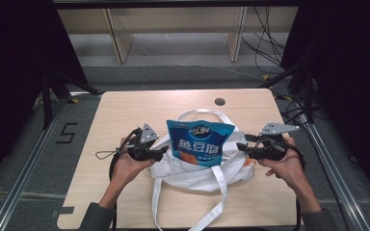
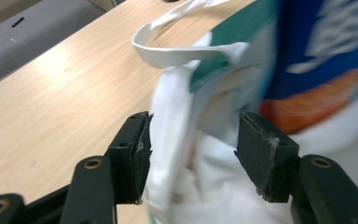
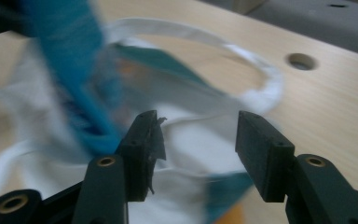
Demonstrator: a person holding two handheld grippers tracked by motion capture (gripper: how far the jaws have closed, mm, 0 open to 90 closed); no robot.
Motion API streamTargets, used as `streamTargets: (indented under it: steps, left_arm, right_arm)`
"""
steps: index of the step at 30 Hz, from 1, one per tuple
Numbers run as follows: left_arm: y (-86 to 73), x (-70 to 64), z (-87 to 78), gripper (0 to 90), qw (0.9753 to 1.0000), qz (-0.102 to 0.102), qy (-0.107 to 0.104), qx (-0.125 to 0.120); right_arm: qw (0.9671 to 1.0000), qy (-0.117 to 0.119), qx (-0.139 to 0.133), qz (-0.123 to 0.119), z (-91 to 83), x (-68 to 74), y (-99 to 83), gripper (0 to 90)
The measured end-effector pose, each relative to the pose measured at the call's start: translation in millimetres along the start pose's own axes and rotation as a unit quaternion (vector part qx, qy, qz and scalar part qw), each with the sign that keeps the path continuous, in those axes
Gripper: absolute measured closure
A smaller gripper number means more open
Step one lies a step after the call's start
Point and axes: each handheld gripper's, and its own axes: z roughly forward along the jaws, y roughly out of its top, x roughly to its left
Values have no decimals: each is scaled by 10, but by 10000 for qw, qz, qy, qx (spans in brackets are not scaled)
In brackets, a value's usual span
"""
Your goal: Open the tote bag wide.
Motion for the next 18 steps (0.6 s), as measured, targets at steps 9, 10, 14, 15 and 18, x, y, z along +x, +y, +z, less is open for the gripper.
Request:
streamTargets:
  steps: [9,10,14,15,18]
  left_arm:
    - [35,281,385,540,9985,-308,-413,196]
    - [34,291,431,552,9976,-469,-497,100]
    - [54,387,564,661,9964,-634,-549,77]
    - [57,405,587,700,9953,-773,-580,-1]
    - [63,496,670,813,9930,-1109,-397,4]
  right_arm:
    - [9915,1063,340,-670,124,555,-46,409]
    - [9908,1092,326,-737,156,595,-34,402]
    - [9893,935,506,-1002,302,771,-22,444]
    - [9878,905,606,-1115,339,769,-36,507]
    - [9830,987,805,-1319,386,767,-120,751]
